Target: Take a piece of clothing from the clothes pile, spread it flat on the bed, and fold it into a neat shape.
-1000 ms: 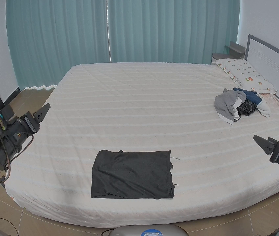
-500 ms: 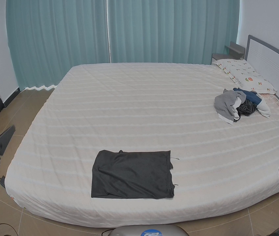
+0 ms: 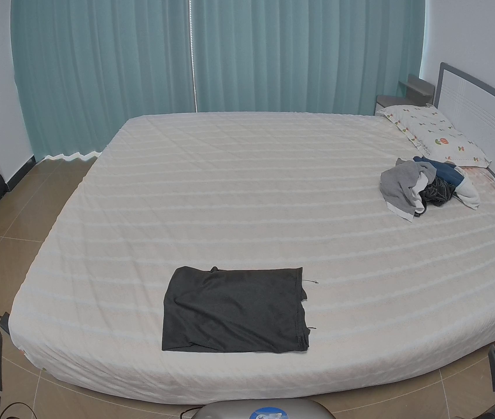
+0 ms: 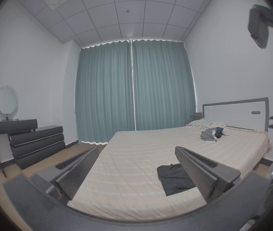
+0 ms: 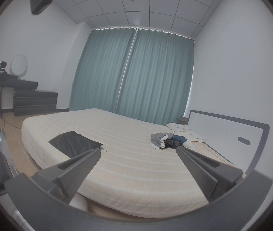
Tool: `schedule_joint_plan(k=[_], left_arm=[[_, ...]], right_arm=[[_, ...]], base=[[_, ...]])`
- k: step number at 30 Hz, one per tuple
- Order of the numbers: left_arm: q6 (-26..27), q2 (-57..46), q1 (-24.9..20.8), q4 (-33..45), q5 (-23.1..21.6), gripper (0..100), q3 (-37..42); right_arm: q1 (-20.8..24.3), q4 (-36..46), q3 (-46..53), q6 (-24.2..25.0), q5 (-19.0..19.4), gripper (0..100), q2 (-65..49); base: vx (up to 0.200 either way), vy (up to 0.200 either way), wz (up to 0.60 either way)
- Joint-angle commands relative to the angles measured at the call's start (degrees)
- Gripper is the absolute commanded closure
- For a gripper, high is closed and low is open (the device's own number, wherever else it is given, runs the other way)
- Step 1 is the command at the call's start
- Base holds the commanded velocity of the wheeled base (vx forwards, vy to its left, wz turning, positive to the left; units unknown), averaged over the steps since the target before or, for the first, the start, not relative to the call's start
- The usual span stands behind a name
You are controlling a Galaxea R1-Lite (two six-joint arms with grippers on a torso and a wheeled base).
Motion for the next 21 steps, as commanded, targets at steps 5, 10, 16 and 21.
schedule_joint_plan(k=[5,10,16,21], left_arm=[[2.5,-8.4,0.5,0.6,4.6,0,13.2],[-0.6,-8.4,0.5,-0.2,4.9,0,13.2],[-5.3,-8.5,0.5,2.4,-0.3,0,13.2],[-2.1,-8.5,0.4,2.5,-1.1,0,13.1]], right_arm=[[-0.2,-0.7,4.8,-3.0,-2.6,0,-7.0],[-0.4,-0.5,4.8,0.6,-4.4,0,-7.0],[-0.4,-0.1,4.7,7.1,-5.9,0,-7.0],[-0.4,4.8,4.6,12.5,-2.7,0,-7.0]], base=[[0.0,0.0,0.0],[0.0,0.0,0.0],[0.0,0.0,0.0],[0.0,0.0,0.0]])
